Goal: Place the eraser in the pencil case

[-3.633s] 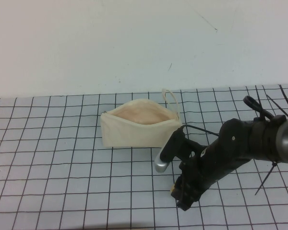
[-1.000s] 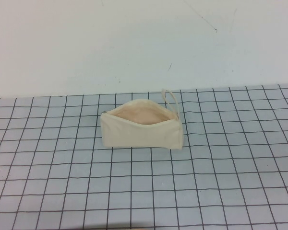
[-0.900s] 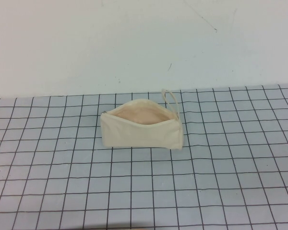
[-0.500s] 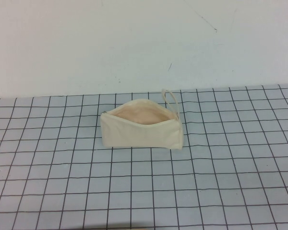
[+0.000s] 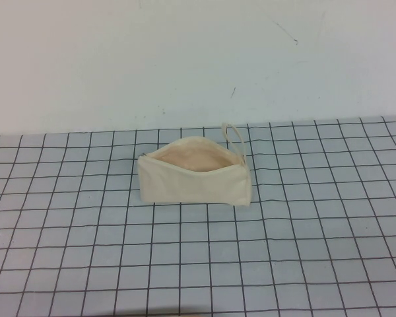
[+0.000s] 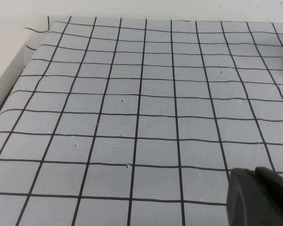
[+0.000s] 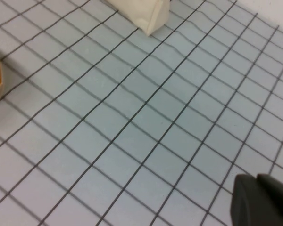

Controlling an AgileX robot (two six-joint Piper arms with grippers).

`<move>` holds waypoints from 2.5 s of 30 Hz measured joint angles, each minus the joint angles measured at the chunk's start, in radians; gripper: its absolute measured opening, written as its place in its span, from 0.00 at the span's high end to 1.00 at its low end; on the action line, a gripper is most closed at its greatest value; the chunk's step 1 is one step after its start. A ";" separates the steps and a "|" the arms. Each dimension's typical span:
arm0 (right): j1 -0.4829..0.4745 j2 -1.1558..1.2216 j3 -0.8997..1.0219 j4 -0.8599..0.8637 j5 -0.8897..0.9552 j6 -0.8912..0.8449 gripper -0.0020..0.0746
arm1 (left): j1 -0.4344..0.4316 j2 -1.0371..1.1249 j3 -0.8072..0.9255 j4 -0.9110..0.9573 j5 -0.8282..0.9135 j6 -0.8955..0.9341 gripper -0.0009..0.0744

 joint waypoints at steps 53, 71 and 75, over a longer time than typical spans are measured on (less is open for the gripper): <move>-0.620 -0.456 0.518 0.114 -0.311 0.027 0.97 | -0.002 0.000 0.000 0.000 0.000 0.000 0.99; -0.604 -0.456 0.513 0.117 -0.290 0.026 0.97 | -0.002 0.000 0.000 0.000 0.000 0.000 0.99; -0.604 -0.456 0.513 0.117 -0.290 0.018 0.97 | -0.002 0.000 0.000 0.000 0.000 0.000 0.99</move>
